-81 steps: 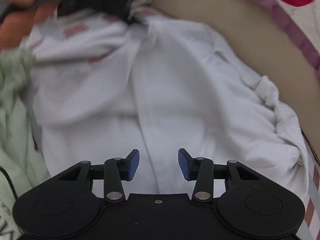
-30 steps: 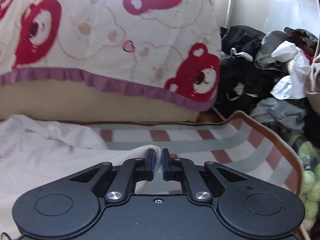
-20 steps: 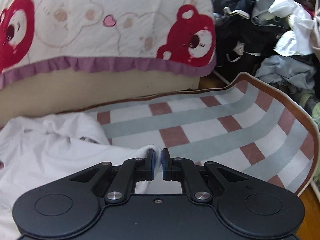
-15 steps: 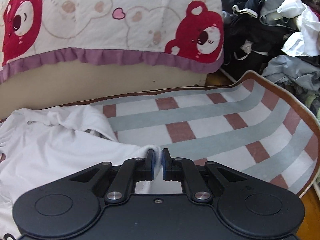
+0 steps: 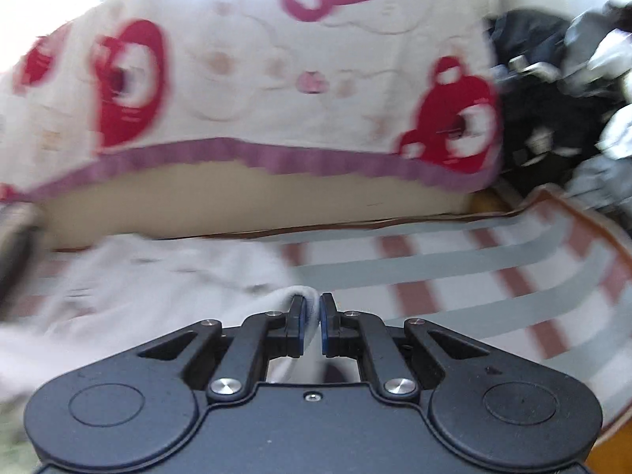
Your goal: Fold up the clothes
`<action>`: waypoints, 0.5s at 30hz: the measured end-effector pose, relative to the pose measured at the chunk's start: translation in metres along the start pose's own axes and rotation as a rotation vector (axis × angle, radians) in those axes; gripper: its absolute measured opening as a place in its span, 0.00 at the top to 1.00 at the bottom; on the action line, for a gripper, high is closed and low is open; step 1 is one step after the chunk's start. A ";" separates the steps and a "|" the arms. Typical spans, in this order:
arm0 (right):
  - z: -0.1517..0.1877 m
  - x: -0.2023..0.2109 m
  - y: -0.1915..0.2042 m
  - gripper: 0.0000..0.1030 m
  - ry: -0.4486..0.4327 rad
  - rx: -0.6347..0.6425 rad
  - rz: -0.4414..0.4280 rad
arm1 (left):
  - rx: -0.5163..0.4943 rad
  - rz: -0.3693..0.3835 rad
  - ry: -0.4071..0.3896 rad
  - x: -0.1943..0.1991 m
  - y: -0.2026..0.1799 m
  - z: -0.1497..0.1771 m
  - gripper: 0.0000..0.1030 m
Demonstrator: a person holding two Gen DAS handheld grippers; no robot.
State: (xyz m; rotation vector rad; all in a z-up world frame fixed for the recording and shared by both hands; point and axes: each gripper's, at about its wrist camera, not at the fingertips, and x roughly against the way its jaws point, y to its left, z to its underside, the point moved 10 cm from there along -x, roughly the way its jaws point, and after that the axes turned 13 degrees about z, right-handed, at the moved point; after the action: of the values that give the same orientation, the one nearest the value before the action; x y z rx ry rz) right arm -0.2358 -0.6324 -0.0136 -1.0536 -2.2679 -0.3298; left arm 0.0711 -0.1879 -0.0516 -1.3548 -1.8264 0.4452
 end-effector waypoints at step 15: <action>0.043 0.051 0.025 0.92 0.184 0.079 -0.208 | 0.242 -0.328 0.103 0.079 0.073 0.092 1.00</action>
State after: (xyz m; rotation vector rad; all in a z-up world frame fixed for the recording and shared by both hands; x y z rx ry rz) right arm -0.2606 -0.5661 -0.0163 -0.7181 -2.2073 -0.4025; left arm 0.0383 -0.0728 -0.1275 -0.8794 -1.8014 0.3986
